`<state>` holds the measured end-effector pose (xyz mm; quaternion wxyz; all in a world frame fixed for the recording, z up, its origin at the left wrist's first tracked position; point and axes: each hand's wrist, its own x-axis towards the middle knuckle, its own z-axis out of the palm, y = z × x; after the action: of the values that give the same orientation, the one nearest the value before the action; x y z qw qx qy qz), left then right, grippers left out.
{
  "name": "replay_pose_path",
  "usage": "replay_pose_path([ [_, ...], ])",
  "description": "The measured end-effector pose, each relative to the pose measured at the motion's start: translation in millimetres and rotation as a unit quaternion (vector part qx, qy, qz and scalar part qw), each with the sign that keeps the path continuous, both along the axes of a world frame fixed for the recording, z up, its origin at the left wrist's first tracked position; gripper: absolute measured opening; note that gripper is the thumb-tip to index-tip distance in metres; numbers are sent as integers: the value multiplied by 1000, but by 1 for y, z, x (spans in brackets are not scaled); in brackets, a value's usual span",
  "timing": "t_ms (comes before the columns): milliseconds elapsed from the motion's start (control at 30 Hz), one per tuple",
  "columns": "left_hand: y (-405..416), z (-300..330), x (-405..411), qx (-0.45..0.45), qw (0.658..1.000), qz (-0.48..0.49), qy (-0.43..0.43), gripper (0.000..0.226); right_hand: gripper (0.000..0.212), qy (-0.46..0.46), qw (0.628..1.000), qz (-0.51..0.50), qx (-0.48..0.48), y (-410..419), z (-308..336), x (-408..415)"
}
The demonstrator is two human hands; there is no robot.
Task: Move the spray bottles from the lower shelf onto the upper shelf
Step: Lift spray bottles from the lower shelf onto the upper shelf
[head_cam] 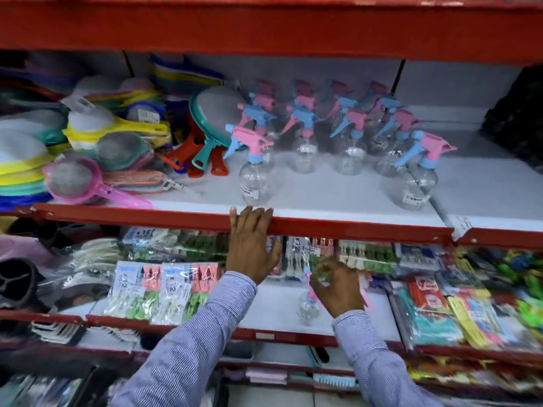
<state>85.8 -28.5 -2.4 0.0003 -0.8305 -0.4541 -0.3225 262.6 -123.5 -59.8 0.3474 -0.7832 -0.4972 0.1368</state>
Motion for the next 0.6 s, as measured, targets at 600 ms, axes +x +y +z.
replay_pose_path([
  [600, -5, 1, -1, -13, 999, 1, -32, 59, 36, 18, 990, 62, -122, -14, 79, -1],
])
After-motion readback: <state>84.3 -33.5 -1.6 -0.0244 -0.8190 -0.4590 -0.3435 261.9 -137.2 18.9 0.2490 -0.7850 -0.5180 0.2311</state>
